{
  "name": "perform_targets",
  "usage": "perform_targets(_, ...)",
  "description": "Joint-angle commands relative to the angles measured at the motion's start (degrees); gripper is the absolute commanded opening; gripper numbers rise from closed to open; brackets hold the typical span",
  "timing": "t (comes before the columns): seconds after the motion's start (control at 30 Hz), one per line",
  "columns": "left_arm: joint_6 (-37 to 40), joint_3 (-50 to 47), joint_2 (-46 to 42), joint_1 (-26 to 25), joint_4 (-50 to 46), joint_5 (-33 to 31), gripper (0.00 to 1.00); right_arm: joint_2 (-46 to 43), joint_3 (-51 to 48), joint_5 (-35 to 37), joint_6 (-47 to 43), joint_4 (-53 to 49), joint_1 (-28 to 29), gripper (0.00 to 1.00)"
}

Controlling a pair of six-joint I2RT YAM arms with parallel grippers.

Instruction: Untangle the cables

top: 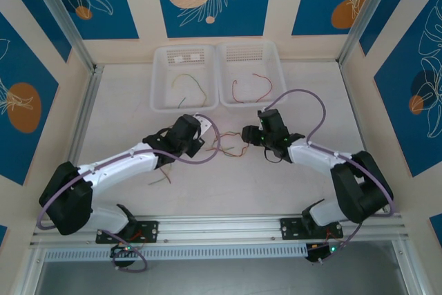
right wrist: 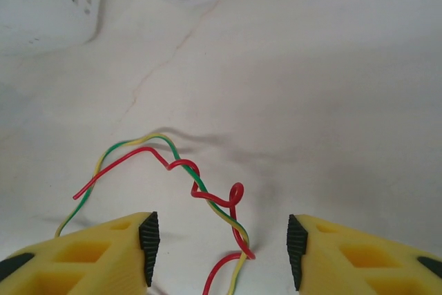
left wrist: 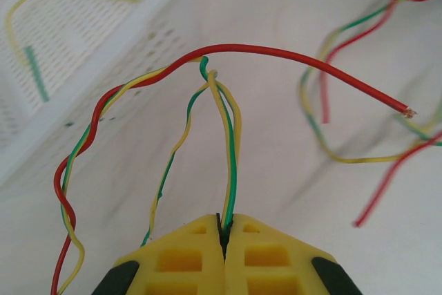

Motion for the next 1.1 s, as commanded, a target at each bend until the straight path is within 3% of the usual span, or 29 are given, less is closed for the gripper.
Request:
perform_targets(0.0, -2.33, -1.36, -1.52, 1.34, 1.76, -5.27, 0.0, 2.78, 2.55, -7.39, -0.74, -2.57, -1.62, 0.56)
perform_targets(0.3, -3.04, -2.69, -0.9, 1.55, 4.55, -5.05, 0.0, 10.6, 6.68, -4.43, -4.0, -6.17, -0.13, 0.57)
perform_targets(0.4, -3.67, -2.54, -0.89, 1.55, 4.59, -6.44, 0.0, 11.0, 6.28, -3.82, -4.35, -4.7, 0.46, 0.51)
perform_targets(0.5, -3.4, -2.47, -0.55, 1.52, 4.64, -7.1, 0.03, 11.43, 6.66, -2.91, -5.49, -4.3, 1.15, 0.37)
perform_targets(0.7, -4.09, -2.71, -0.65, 1.54, 5.03, -5.97, 0.23, 10.38, 7.21, 0.11, -8.21, -5.83, 2.93, 0.11)
perform_targets(0.83, -4.64, -3.02, -1.87, 1.5, 5.39, -6.5, 0.54, 7.34, 7.28, 2.81, -9.1, -7.5, 4.15, 0.03)
perform_targets(1.07, -3.45, -4.42, -7.61, 1.48, 8.27, -4.74, 0.66, -3.78, 5.39, 5.41, -11.86, -9.75, 4.9, 0.0)
